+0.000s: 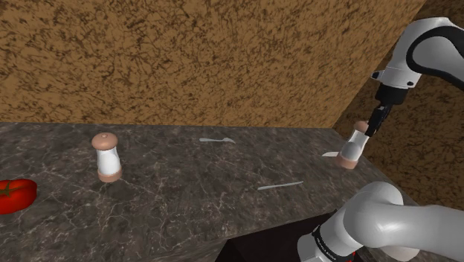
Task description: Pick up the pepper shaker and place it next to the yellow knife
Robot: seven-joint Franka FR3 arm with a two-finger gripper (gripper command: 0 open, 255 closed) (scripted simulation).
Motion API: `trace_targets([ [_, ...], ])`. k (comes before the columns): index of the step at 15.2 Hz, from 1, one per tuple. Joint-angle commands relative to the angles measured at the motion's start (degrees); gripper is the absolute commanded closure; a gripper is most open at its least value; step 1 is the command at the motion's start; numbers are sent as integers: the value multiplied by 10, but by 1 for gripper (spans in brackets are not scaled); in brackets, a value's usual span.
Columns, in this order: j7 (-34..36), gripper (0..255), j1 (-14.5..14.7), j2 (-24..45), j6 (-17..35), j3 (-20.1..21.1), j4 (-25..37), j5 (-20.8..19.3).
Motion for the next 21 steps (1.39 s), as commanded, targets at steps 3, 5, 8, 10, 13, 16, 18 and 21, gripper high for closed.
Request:
trace_targets([
  [3,-52,255,-2,12,26,-64,7,-57],
  [5,-76,255,0,24,41,-95,16,-82],
  [8,-111,255,5,45,65,-144,33,-114],
  [10,-135,255,11,62,82,-178,48,-133],
  [13,-170,255,24,92,109,-231,75,-157],
  [16,-205,255,44,125,137,-289,108,-175],
  [18,-229,255,62,149,156,-332,134,-182],
  [21,-267,255,100,188,185,-405,176,-186],
])
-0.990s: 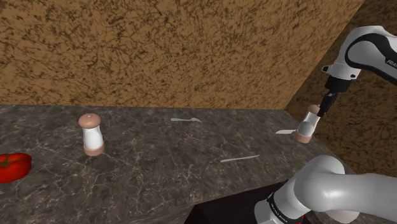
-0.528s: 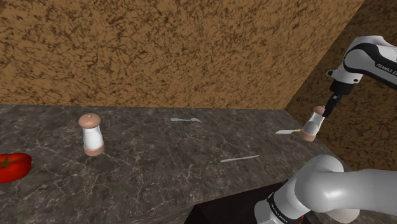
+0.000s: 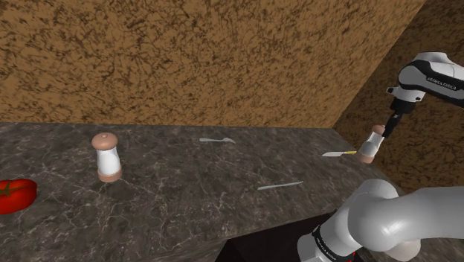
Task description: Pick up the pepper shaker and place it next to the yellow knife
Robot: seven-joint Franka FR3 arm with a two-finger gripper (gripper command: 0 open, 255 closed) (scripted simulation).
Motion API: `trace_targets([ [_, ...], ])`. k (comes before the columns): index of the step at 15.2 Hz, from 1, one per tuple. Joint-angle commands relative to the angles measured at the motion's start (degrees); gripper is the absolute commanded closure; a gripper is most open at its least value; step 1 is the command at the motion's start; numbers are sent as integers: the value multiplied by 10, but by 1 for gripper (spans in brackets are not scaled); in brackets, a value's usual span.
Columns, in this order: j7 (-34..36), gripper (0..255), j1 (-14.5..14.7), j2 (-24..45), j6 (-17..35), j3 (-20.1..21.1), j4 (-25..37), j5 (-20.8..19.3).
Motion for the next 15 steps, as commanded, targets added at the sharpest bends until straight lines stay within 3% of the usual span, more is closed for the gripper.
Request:
trace_targets([
  [1,-22,255,30,27,22,-51,26,0],
  [5,-73,255,125,77,57,-188,96,9],
  [8,-101,255,236,84,66,-314,160,3],
  [11,-115,255,349,48,53,-416,237,-29],
  [15,-139,255,474,-23,21,-505,361,-84],
])
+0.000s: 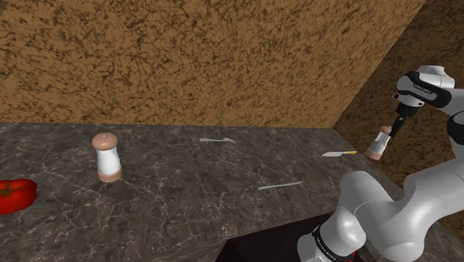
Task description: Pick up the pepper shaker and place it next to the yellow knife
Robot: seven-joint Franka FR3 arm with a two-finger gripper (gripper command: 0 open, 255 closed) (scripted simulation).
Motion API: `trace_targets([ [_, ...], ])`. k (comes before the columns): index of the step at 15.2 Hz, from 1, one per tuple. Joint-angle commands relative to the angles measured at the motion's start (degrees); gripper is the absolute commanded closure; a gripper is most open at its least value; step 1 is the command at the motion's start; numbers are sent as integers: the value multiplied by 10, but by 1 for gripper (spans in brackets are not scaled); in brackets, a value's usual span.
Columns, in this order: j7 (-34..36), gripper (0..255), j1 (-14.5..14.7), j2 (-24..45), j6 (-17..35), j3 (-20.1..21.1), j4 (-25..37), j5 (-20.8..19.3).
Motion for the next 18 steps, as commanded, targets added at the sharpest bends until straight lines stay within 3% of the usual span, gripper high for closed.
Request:
trace_targets([
  [1,-17,255,62,-40,-14,-44,68,-30],
  [4,-53,255,153,-100,-42,-96,195,-70],
  [18,-7,255,102,-116,44,-96,80,-81],
])
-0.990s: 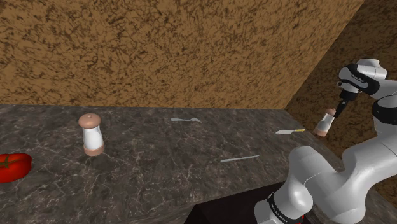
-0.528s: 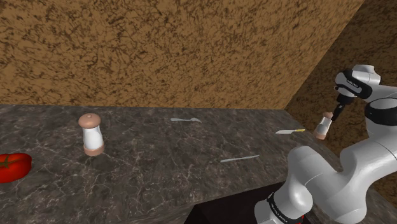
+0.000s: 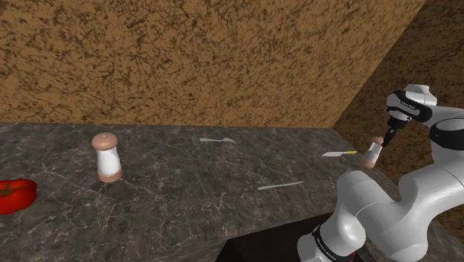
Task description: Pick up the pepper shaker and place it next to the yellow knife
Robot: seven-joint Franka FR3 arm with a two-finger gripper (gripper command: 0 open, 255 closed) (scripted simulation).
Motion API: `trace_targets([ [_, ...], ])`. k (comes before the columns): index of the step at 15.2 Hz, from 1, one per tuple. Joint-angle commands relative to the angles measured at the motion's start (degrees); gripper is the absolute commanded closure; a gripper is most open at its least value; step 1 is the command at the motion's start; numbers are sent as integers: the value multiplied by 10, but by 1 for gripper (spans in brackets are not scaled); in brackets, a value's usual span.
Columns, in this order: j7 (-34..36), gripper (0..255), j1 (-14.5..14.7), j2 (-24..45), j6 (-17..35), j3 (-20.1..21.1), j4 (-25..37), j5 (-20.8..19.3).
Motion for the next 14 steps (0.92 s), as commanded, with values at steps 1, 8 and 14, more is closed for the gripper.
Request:
trace_targets([
  [1,7,255,-4,-3,11,-1,-13,-3],
  [8,20,255,-12,-13,37,-7,-40,-11],
  [14,20,0,-12,-13,37,-7,-40,-11],
])
